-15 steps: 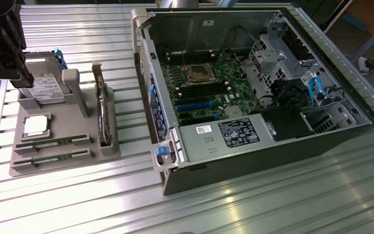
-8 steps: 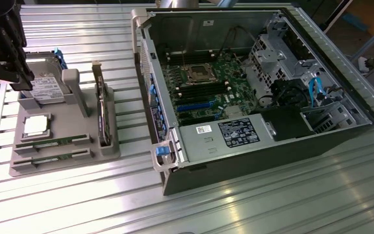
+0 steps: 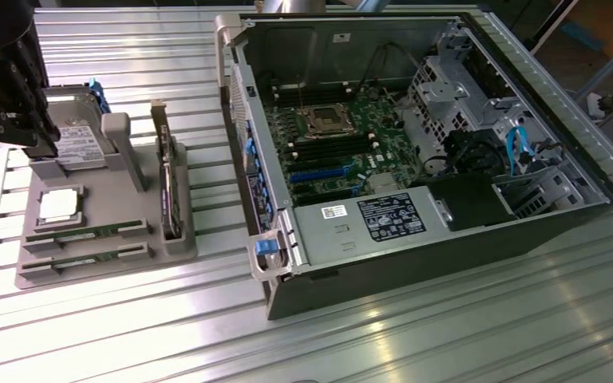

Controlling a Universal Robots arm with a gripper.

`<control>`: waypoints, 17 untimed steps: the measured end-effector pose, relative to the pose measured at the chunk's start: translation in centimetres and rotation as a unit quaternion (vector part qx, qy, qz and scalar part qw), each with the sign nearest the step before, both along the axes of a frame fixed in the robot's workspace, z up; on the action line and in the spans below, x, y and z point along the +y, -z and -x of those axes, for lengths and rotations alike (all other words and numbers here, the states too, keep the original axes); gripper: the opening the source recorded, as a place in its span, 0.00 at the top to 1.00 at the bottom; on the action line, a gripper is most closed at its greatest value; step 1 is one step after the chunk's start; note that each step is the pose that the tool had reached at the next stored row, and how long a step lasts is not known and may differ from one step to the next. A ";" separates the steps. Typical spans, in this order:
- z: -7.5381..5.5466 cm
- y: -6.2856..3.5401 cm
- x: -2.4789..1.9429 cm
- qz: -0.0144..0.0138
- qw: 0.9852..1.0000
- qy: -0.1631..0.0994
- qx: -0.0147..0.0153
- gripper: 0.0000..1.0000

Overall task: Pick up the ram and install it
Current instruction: 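Pick up the ram and move it above insertion slot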

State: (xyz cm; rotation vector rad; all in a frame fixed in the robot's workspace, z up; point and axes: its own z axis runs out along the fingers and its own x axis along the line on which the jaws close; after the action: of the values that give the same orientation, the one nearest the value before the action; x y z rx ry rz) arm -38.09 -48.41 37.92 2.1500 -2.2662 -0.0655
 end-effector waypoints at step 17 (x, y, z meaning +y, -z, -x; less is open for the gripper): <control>0.0 1.42 -0.79 0.000 1.000 0.000 0.000 0.76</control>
State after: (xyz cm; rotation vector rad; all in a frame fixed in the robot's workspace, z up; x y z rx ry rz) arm -38.09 -49.21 36.49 2.1497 -2.2661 -0.0655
